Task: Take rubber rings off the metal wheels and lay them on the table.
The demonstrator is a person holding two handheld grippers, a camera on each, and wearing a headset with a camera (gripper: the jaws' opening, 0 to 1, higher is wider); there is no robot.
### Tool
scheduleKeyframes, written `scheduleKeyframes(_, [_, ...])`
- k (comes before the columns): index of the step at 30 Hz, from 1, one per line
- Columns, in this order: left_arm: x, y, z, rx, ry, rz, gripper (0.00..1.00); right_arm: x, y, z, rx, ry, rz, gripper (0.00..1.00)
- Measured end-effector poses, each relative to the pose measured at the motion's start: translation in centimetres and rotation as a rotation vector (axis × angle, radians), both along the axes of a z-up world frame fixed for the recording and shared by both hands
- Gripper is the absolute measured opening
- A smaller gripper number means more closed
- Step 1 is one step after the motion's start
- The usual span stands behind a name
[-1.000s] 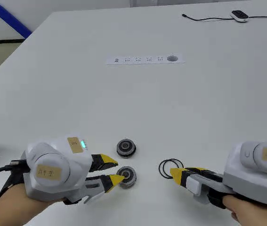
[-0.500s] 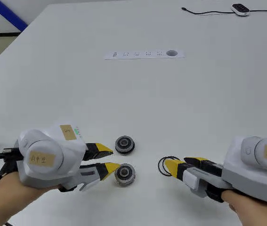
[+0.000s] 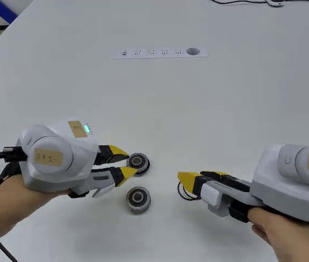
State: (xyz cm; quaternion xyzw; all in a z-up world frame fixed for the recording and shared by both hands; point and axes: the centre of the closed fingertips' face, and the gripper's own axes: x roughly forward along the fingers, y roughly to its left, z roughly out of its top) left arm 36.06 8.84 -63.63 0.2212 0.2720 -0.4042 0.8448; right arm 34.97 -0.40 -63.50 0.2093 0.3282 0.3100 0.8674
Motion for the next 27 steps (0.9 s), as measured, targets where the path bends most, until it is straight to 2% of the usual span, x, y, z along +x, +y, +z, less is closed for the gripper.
scheduleKeyframes(8, [1.0, 0.0, -0.9, 0.007, 0.015, -0.013, 0.17, 0.4, 1.2, 0.1, 0.021, 0.007, 0.010, 0.34])
scheduleKeyframes(16, [1.3, -0.5, -0.9, -0.016, 0.025, -0.023, 0.17, 0.3, 1.5, -0.5, 0.021, 0.024, 0.014, 0.34])
scheduleKeyframes(27, [1.3, -0.7, -1.2, -0.022, 0.042, -0.027, 0.16, 0.5, 1.5, -0.6, 0.036, 0.039, 0.002, 0.34])
